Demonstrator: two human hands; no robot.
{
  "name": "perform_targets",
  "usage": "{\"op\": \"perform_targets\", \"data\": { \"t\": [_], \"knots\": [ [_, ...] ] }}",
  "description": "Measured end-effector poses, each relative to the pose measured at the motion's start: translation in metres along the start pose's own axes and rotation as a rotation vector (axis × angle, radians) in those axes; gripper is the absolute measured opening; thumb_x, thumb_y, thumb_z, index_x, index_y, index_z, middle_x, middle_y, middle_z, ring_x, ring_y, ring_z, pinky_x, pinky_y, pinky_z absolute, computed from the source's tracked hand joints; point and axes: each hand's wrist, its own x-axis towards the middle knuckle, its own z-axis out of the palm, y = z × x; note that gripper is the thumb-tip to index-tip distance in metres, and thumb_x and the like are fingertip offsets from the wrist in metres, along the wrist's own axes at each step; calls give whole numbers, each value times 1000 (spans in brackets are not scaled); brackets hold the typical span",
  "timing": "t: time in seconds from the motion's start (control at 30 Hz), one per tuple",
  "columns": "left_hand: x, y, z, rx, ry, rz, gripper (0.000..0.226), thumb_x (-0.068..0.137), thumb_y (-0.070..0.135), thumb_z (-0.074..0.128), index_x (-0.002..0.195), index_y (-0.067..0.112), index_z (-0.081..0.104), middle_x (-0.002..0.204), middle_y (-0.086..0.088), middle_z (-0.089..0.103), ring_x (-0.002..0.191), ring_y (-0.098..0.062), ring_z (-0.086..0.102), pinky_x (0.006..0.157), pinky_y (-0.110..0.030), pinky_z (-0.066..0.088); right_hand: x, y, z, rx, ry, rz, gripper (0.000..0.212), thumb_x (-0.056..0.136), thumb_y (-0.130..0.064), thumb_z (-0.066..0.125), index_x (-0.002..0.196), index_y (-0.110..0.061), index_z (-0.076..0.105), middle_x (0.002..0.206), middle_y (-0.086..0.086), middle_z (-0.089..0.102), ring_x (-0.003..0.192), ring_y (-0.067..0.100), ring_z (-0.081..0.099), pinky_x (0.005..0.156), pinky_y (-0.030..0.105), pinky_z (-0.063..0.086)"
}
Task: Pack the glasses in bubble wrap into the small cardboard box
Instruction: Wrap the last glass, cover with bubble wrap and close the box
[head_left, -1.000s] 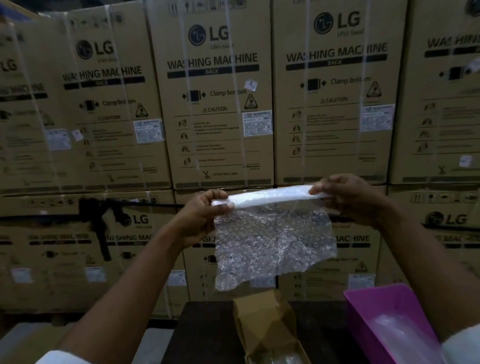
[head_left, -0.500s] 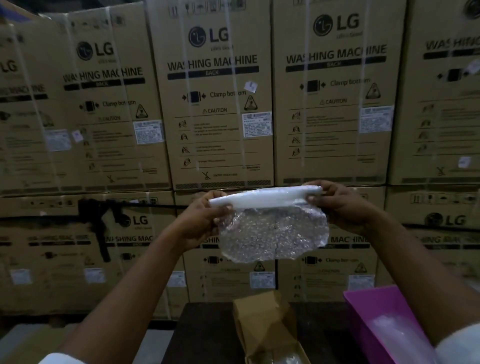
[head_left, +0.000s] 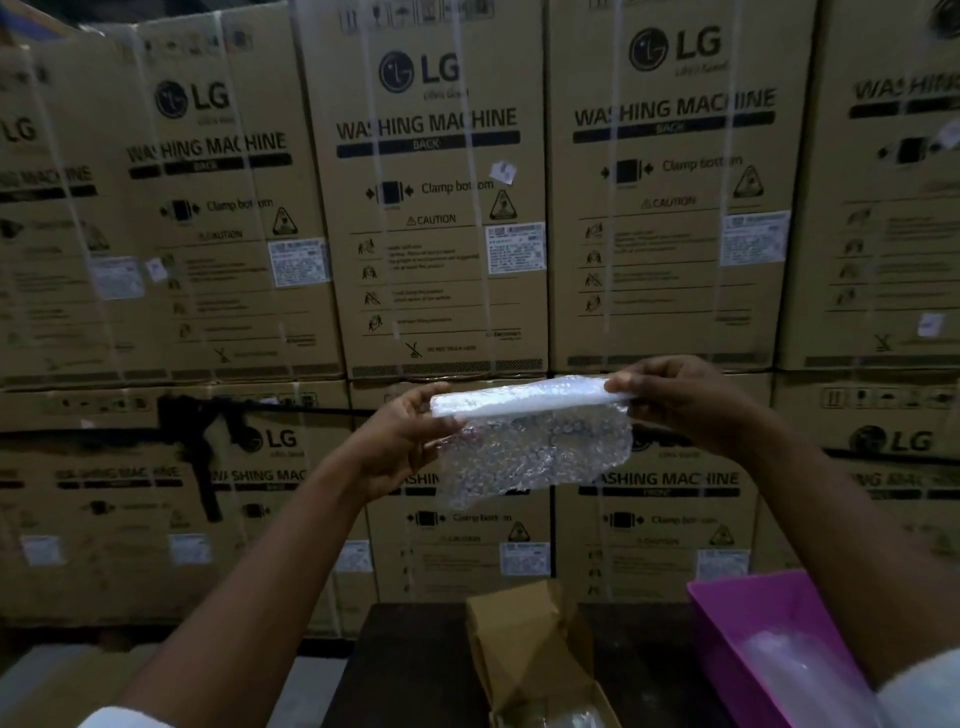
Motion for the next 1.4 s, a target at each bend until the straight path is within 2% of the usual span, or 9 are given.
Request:
{"op": "perform_targets", "data": {
  "t": [0.2, 0.3, 0.5, 0.63, 0.8, 0.87, 1.0, 1.23, 1.4],
  "knots": [
    [-4, -2, 6, 2, -8, -2, 35, 81, 2, 65, 116, 2, 60, 89, -9, 71, 74, -19, 61, 67, -26, 59, 3, 4, 2, 114, 81, -45, 66, 77, 9, 66, 132, -23, 48, 111, 18, 61, 94, 25, 68, 70, 25, 58],
    [-7, -1, 7, -2, -100, 1, 47, 80, 8, 71, 124, 5, 55, 116, -15, 67, 102, -29, 67, 83, -39, 58, 3, 6, 3, 115, 97, -59, 61, 74, 10, 67, 126, -20, 52, 111, 18, 65, 94, 26, 70, 71, 28, 59],
    [-5, 3, 19, 63, 17, 62, 36, 71, 10, 72, 106, 8, 63, 109, -14, 65, 87, -24, 66, 72, -30, 59, 1, 3, 9, 52, 115, -130, 35, 77, 4, 66, 110, -9, 60, 103, 10, 68, 88, 23, 71, 69, 29, 59],
    [-6, 2, 20, 136, 10, 58, 51, 63, 2, 75, 111, 7, 61, 115, -16, 63, 98, -28, 67, 80, -33, 60, 0, 6, 12, 85, 71, -96, 25, 76, -5, 69, 98, -7, 58, 100, 12, 65, 79, 18, 70, 62, 29, 58],
    [-4, 5, 13, 172, -32, 62, 40, 73, -2, 72, 112, 2, 62, 103, -15, 71, 87, -24, 69, 76, -31, 59, 0, 13, 6, 179, -166, -28, 71, 60, -9, 85, 122, -23, 53, 131, 10, 49, 112, 37, 59, 77, 41, 59],
    [-3, 8, 7, 245, -27, 54, 44, 70, 4, 75, 112, 2, 63, 102, -16, 71, 82, -21, 68, 71, -28, 59, -2, 12, 5, 97, -154, -9, 62, 71, -4, 74, 128, -20, 54, 126, 12, 51, 103, 31, 62, 75, 36, 59],
    [-5, 11, 3, 299, -11, 70, 36, 68, 9, 75, 103, 5, 66, 90, -11, 71, 72, -15, 65, 63, -23, 53, -5, 6, 2, 51, -87, 11, 33, 75, -9, 65, 106, -1, 55, 103, 13, 61, 80, 20, 64, 63, 25, 57],
    [-4, 7, 5, 275, -49, 56, 33, 84, 11, 67, 115, 7, 56, 96, -10, 66, 77, -16, 65, 64, -31, 57, -4, 8, 6, 199, -105, 62, 34, 91, -10, 52, 124, -3, 47, 107, 19, 57, 79, 22, 64, 62, 26, 58],
    [-4, 9, 3, 253, -19, 128, 21, 86, -9, 57, 93, 11, 59, 96, -12, 64, 83, -23, 61, 71, -34, 52, -1, 8, -1, 206, -87, 24, 22, 89, 6, 49, 104, -6, 59, 106, 13, 61, 92, 23, 62, 71, 27, 59]
  ]
}}
